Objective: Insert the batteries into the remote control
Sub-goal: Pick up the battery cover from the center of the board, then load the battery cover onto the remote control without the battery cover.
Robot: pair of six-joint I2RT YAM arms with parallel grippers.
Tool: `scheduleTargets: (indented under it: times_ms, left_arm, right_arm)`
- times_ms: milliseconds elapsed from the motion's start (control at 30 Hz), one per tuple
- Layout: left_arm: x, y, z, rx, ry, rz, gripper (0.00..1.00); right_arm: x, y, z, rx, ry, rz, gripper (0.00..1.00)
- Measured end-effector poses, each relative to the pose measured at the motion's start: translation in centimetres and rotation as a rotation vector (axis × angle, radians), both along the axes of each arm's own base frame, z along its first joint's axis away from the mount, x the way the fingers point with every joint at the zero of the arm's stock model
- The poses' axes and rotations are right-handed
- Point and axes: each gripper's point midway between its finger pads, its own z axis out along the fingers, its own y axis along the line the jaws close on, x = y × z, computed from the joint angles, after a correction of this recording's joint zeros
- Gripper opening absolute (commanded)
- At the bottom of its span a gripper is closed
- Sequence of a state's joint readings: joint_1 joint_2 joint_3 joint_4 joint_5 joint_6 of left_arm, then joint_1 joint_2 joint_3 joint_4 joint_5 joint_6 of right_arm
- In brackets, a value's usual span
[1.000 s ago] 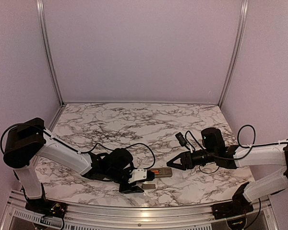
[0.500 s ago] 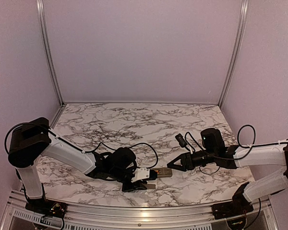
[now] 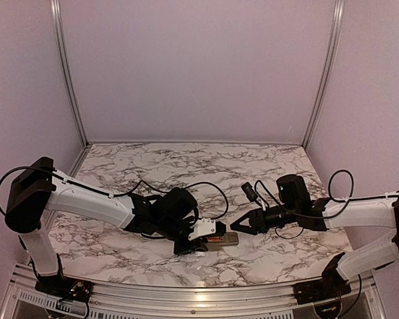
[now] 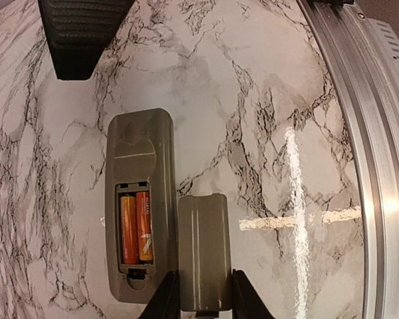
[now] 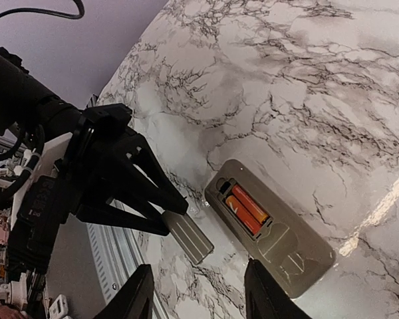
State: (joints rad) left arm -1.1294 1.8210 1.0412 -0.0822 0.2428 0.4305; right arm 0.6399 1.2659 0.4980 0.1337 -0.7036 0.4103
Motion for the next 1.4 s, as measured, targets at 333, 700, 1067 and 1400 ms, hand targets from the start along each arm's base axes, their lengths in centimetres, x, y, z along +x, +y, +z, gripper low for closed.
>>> scheduleTargets:
  times_ms: [333, 700, 1067, 1400]
  left_arm:
    - [1.8, -0.4, 2.1, 0.044, -0.029, 0.049, 0.17]
    - [3.6, -1.0, 0.5, 0.119, -0.016, 0.074, 0.17]
    - [4.4, -1.0, -0.1, 0.148, -0.012, 0.072, 0.17]
    - [4.5, -1.5, 0.2, 0.138, -0.009, 0.065, 0.17]
  right_arm:
    - [1.2, -0.7, -1.1, -0.022, 0.043, -0.041, 0.42]
    - [2.5, -1.9, -1.0, 0.009, 0.085, -0.085, 0.46]
    - [2.1, -1.8, -1.1, 0.019, 0.107, -0.073, 0.72]
    - [2.0, -1.8, -1.2, 0.021, 0.110, -0.072, 0.68]
